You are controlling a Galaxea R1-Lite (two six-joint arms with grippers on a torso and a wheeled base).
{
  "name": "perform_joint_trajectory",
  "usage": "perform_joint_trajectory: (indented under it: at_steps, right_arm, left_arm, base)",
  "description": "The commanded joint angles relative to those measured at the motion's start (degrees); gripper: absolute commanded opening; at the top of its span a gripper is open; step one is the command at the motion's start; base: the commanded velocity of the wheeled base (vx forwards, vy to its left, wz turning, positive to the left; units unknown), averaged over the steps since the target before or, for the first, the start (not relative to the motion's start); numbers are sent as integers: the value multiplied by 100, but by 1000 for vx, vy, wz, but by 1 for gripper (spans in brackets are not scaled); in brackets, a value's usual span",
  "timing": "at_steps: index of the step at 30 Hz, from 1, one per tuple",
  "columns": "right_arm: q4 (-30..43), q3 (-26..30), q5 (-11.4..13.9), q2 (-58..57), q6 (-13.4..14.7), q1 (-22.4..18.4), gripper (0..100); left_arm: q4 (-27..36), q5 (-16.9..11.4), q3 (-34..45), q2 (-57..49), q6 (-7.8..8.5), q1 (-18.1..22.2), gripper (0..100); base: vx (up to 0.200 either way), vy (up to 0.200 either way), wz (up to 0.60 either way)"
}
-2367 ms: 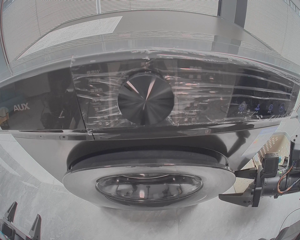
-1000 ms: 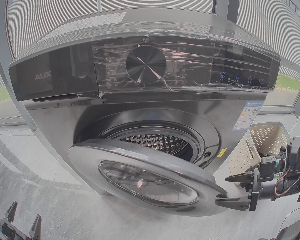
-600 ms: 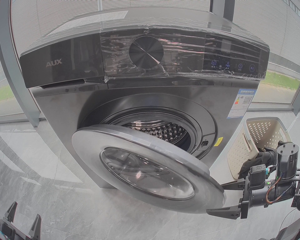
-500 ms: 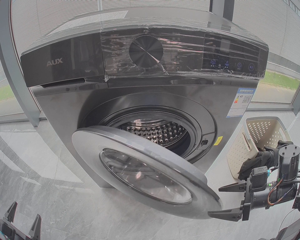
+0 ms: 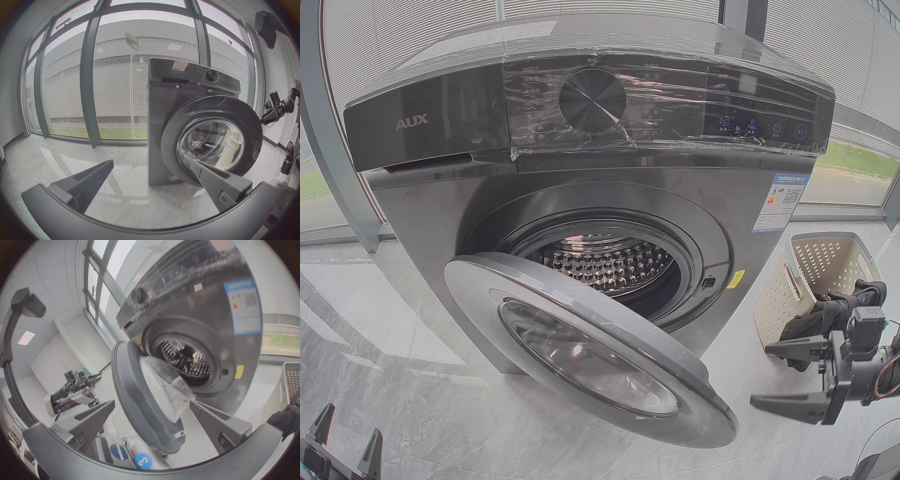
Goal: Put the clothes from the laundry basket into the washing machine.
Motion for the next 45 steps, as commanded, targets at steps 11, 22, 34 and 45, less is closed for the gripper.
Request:
perform_joint_trajectory:
  at_steps: [11, 22, 34, 45]
  right_arm:
    - [-347, -617, -1564, 1621, 9, -934, 100]
    - [-1147, -1197, -2214, 3441, 61, -706, 100]
    - [-1288, -1452, -2162, 4152, 88, -380, 100]
    - [-1727, -959, -1968, 3880, 70, 156, 100]
  left_arm:
    - [-1, 1, 92, -101, -8, 0, 100]
    - [-1, 1, 92, -101, 1, 0, 100]
    - [-1, 1, 92, -101, -8, 0, 100]
    - [-1, 1, 92, -101, 1, 0, 100]
  base:
    - [0, 0, 0]
    - [0, 0, 0]
    - [-50, 0, 0]
    - [0, 0, 0]
